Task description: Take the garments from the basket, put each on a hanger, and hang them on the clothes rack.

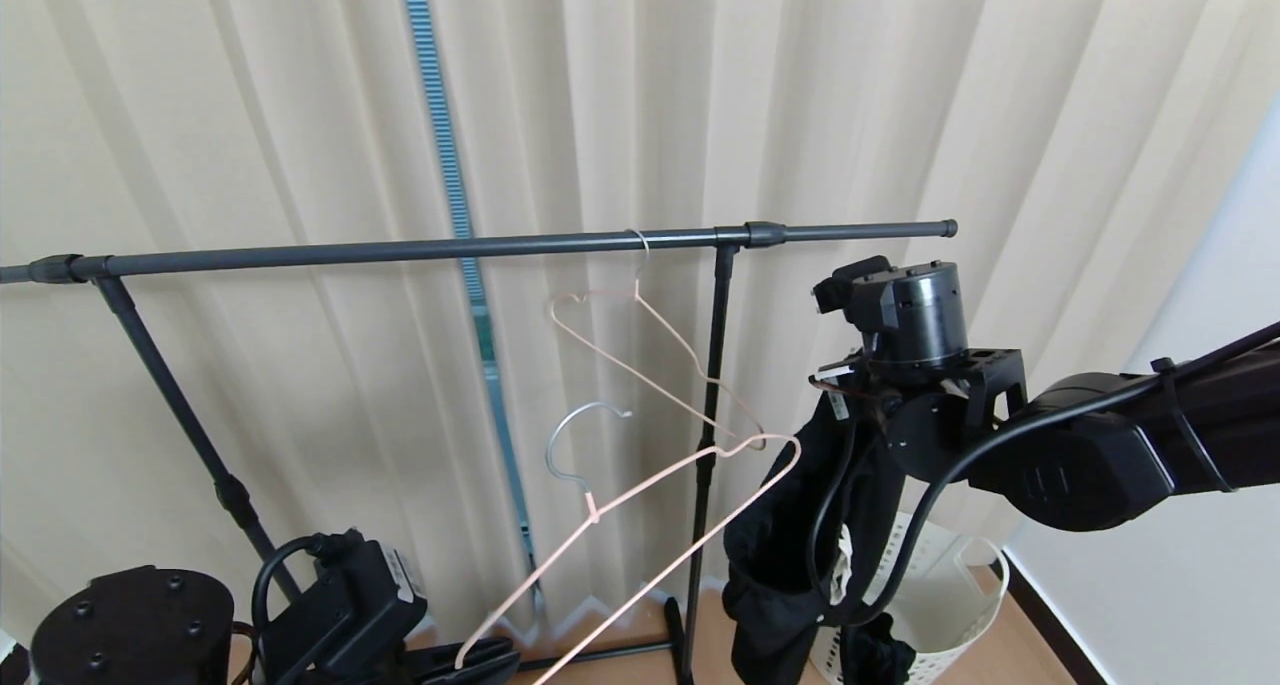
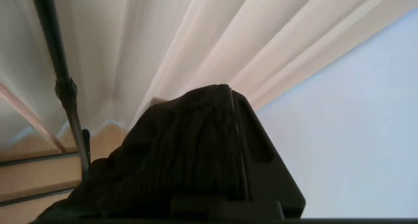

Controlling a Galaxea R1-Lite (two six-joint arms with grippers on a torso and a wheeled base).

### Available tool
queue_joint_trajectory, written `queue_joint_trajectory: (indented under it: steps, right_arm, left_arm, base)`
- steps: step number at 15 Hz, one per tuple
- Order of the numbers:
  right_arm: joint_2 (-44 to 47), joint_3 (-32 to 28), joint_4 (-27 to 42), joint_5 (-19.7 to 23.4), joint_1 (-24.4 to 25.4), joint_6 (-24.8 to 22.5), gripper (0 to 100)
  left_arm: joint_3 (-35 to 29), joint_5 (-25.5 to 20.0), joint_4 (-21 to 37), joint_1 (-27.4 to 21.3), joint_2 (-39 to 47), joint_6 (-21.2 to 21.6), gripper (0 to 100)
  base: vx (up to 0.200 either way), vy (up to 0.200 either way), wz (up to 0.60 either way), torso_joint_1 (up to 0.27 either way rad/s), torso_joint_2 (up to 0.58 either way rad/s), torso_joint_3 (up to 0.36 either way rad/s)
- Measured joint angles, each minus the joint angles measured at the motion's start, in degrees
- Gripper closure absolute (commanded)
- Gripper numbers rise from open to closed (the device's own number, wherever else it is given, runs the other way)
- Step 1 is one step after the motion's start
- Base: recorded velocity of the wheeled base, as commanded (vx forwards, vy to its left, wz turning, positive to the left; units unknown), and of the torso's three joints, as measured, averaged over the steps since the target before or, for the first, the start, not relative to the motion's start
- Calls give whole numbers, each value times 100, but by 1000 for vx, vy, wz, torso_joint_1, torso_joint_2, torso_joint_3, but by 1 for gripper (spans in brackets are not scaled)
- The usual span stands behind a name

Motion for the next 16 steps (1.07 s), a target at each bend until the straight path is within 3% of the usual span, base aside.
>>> queue_joint_trajectory:
  steps: [16]
  right_arm:
    - [13, 179, -11, -155, 897, 246, 100]
  left_arm:
    - [-233, 52, -90, -67, 332, -68, 100]
  base:
    - [0, 0, 0, 0, 0, 0]
